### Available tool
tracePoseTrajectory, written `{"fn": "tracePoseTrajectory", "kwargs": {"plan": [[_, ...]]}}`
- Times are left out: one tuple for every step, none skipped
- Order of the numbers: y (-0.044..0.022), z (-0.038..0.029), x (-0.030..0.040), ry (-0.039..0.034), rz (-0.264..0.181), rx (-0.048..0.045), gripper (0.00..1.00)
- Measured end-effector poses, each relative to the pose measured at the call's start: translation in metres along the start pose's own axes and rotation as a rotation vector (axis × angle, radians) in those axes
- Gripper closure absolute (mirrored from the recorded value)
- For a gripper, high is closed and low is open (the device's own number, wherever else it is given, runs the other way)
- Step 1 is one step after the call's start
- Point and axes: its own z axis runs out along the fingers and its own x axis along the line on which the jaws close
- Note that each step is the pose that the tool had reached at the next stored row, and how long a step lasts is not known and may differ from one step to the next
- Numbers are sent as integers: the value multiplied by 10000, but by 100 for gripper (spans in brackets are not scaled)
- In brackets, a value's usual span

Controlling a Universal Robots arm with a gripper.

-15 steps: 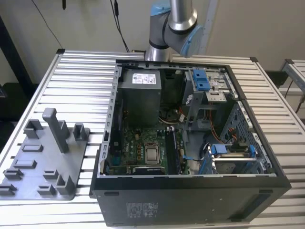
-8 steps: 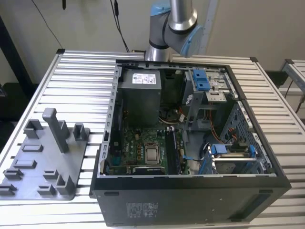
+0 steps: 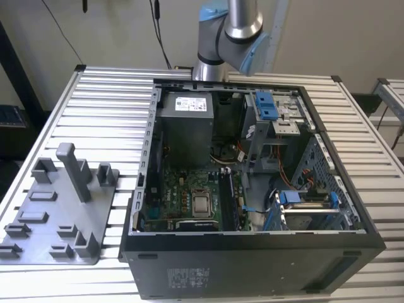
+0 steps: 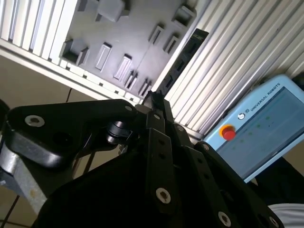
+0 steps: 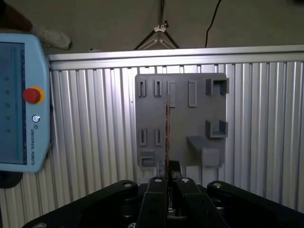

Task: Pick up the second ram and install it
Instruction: 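Pick up the second ram and move it above second insertion slot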

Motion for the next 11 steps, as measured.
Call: {"fn": "tracePoseTrajectory", "kwargs": {"plan": [[-42,0,-3,0,-1,0,86],[-80,0,-6,1,-1,-1,86],[-125,1,-9,0,-2,0,86],[-166,1,-12,1,-2,-1,86],[-208,2,-14,1,-3,0,86],[-250,2,-17,0,-5,0,86],[-291,2,-19,0,-6,-1,86],[-332,3,-22,1,-7,-1,86],[-371,3,-24,0,-9,0,86],[-409,4,-26,0,-11,0,86],[-449,5,-29,-1,-12,0,86]]}}
